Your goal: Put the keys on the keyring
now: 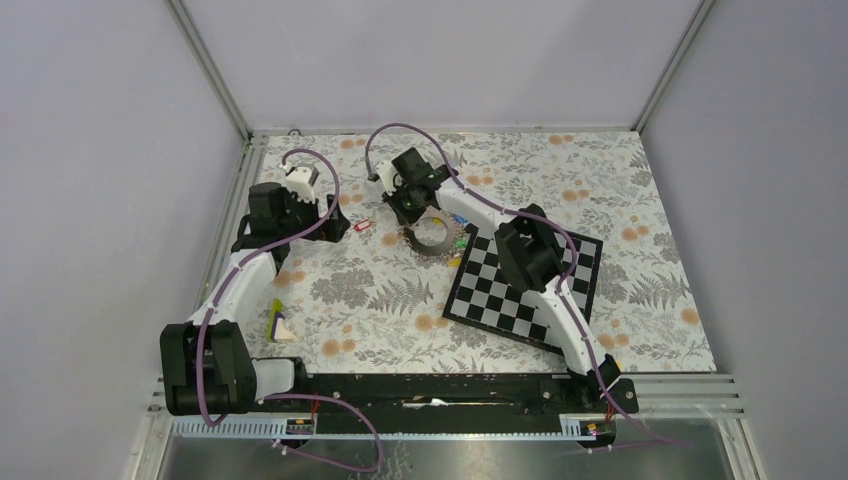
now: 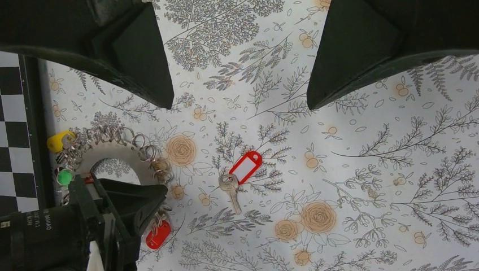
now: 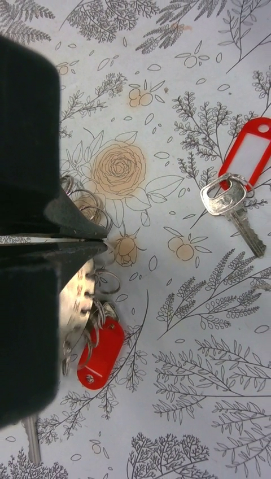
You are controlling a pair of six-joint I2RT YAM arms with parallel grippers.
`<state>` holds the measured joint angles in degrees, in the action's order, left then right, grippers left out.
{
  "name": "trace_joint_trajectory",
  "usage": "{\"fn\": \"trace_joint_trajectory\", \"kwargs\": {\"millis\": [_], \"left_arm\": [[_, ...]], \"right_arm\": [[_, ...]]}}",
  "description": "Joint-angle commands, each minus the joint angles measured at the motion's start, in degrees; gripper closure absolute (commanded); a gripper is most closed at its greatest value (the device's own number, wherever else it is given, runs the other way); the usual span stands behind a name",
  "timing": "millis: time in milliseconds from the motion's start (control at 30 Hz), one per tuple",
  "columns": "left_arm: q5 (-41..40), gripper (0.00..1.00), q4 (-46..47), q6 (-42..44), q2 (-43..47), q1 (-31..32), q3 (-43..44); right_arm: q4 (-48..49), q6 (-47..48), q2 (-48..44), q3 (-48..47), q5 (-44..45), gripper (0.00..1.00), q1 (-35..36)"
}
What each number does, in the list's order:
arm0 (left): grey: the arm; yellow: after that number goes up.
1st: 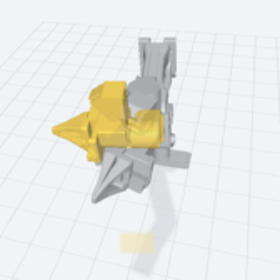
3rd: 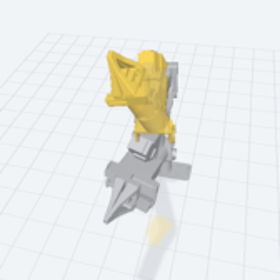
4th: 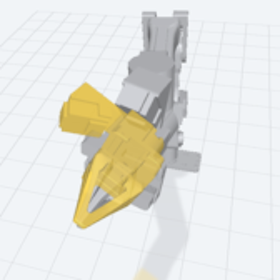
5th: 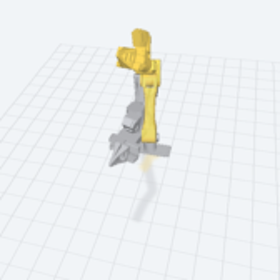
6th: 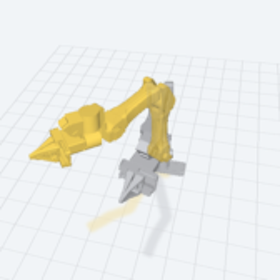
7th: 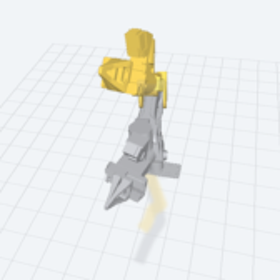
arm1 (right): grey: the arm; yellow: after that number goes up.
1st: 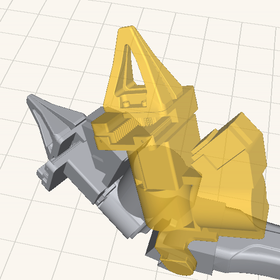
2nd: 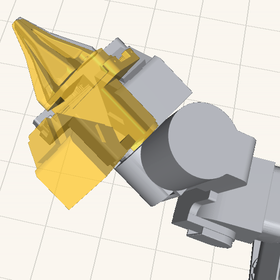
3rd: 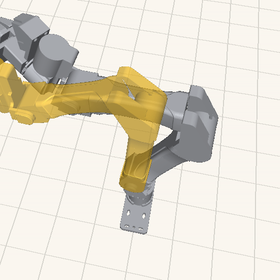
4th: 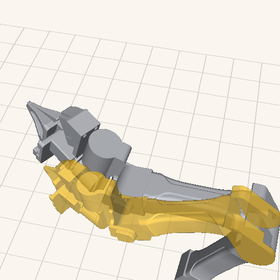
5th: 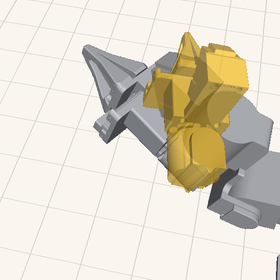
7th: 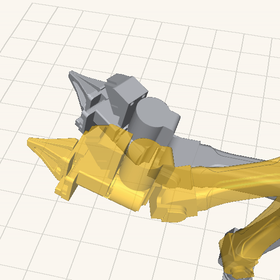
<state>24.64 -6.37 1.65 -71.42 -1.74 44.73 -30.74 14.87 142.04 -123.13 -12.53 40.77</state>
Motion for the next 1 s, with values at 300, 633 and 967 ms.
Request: {"fn": "trace_joint_trajectory", "kwargs": {"millis": [300, 633, 967], "left_arm": [[16.2, 0.13, 1.7, 7.6, -0.6, 0.6, 2.7], [30.1, 0.6, -11.6, 20.4, -5.1, 10.5, 14.5], [37.0, 0.73, -11.5, 21.4, -8.4, 15.4, 20.0]], "right_arm": [[2.7, 1.1, -19.7, 12.2, -21.5, 1.0, -1.5], [9.7, -2.4, -33.9, 25.7, -33.1, 1.0, -6.2], [10.7, -1.9, -37.5, 29.1, -40.6, 1.0, -7.8]]}}
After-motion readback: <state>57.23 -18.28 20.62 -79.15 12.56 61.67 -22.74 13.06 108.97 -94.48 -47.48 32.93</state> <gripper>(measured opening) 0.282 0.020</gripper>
